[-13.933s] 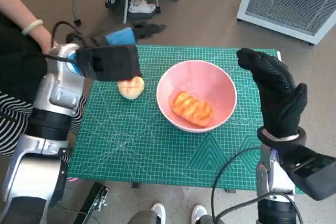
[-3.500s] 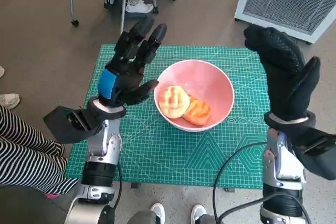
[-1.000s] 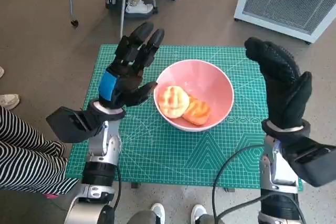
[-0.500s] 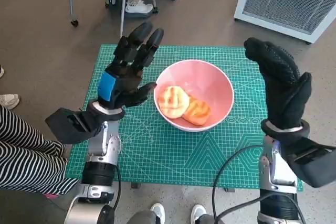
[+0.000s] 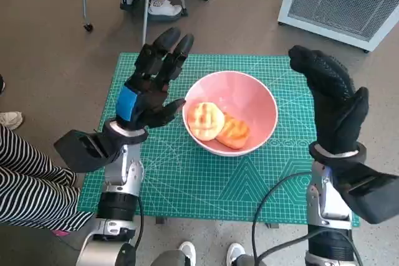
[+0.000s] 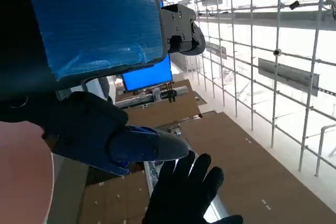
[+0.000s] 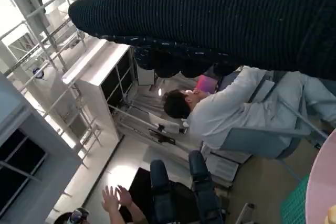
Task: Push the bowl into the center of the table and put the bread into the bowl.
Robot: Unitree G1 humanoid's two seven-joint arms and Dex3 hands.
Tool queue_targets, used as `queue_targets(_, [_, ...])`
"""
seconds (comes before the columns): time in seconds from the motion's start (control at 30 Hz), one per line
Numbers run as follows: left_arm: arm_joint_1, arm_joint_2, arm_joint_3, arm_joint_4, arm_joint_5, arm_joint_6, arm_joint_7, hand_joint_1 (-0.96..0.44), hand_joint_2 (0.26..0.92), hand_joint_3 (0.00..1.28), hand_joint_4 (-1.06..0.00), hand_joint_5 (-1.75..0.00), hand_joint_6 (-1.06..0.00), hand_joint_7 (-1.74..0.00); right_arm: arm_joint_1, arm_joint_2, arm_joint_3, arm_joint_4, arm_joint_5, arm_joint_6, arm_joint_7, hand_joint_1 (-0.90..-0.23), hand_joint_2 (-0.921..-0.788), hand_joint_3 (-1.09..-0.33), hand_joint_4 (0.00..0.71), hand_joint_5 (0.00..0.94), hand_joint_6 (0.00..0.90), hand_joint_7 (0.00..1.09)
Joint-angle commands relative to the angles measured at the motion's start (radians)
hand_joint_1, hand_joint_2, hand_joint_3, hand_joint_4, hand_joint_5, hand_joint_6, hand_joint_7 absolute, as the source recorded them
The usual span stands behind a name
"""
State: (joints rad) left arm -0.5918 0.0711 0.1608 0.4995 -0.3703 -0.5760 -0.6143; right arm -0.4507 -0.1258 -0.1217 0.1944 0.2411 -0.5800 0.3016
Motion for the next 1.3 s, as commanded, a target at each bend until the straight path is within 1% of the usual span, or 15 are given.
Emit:
queue_targets(0.03, [-0.007,0.009,0.006,-0.006,-0.005,-0.016,-0.002,-0.56,0.921,0.29,-0.13,0.00,0.00,-0.45,0.002,0.009,0.002,0.021,0.018,0.000,0.015,-0.648,-0.921,-0.673,0.158,0.000,0.081,0.40])
queue_targets(0.33, [0.005,0.015,0.010,-0.023,-0.010,-0.010,-0.003,-0.57,0.921,0.29,-0.12,0.00,0.00,-0.45,0.005,0.016,0.009,0.018,0.021,-0.002,0.023,-0.648,-0.921,-0.673,0.158,0.000,0.080,0.40])
queue_targets(0.7, [0.003,0.020,0.016,-0.017,-0.005,-0.020,-0.001,-0.56,0.921,0.28,-0.12,0.00,0.00,-0.44,0.003,0.013,0.008,0.023,0.031,-0.006,0.034,-0.648,-0.921,-0.672,0.155,0.000,0.080,0.41])
queue_targets(0.97, [0.001,0.023,0.019,-0.019,-0.008,-0.026,-0.002,-0.56,0.921,0.28,-0.12,0.00,0.00,-0.45,0.001,0.012,0.008,0.028,0.029,-0.010,0.034,-0.648,-0.921,-0.674,0.154,0.000,0.079,0.41])
queue_targets(1.2, [0.000,0.026,0.020,-0.017,-0.010,-0.030,-0.007,-0.57,0.921,0.28,-0.12,0.00,0.00,-0.45,0.006,0.020,0.018,0.016,0.016,-0.011,0.026,-0.648,-0.921,-0.677,0.152,0.000,0.079,0.41])
queue_targets(1.3, [-0.003,0.027,0.022,-0.011,-0.015,-0.032,-0.013,-0.57,0.921,0.28,-0.12,0.00,0.00,-0.45,0.006,0.021,0.020,0.011,0.016,-0.007,0.023,-0.649,-0.921,-0.677,0.151,0.000,0.079,0.41])
